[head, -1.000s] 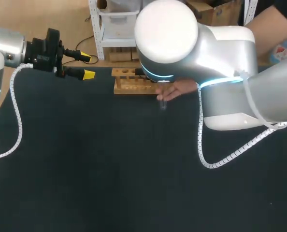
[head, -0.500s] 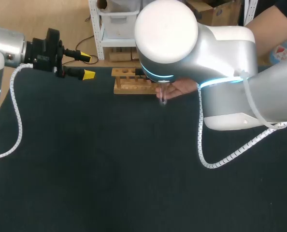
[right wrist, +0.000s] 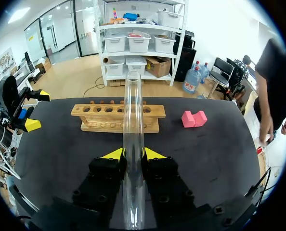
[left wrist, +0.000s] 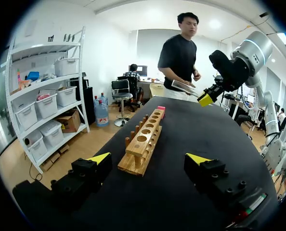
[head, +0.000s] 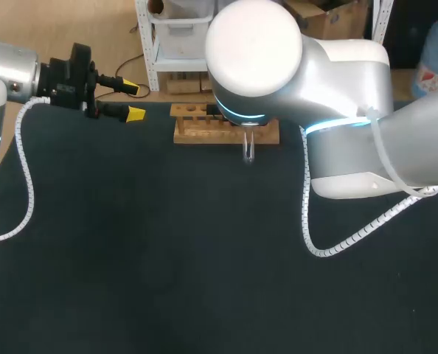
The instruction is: Grasp the test tube, adjust it, and insert it.
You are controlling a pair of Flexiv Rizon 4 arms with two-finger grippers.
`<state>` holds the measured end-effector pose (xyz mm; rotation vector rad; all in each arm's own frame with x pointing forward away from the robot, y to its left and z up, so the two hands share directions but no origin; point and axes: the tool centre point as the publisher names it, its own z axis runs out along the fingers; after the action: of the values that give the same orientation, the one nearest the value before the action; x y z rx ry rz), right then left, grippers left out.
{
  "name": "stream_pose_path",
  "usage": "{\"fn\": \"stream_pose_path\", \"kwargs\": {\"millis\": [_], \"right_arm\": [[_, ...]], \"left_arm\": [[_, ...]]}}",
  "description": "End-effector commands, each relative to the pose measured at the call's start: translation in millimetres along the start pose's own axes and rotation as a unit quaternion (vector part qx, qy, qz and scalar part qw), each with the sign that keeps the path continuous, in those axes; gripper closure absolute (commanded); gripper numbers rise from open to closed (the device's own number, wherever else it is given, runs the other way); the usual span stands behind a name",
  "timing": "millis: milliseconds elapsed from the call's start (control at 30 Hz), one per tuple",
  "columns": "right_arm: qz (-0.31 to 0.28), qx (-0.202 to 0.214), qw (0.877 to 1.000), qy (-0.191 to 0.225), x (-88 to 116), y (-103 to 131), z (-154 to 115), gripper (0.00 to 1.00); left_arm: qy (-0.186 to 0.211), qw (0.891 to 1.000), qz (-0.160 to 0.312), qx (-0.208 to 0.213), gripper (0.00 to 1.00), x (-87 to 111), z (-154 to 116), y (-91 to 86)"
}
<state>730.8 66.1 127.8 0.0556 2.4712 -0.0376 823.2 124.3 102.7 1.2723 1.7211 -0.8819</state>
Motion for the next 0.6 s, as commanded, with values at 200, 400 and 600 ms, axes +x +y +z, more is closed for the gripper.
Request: {"fn": "stream_pose_path", "kwargs": {"millis": [200,400,600], "right_arm": [[0.000,-0.001,1.000,-0.002,0.8,-1.1,-0.4,1.00],[0.000,-0.001,1.000,-0.002,0.8,-1.1,-0.4,1.00],[0.005,-0.005,1.000,-0.004,-0.3,0.1,2.5,1.00]], "left_arm": [[-0.001,1.000,0.001,-0.001,0.00,1.0,-0.2,-0.5],[-0.001,1.000,0.001,-0.001,0.00,1.0,-0.2,-0.5],[-0.001,1.000,0.001,-0.001,0.00,1.0,-0.2,-0.5]]}}
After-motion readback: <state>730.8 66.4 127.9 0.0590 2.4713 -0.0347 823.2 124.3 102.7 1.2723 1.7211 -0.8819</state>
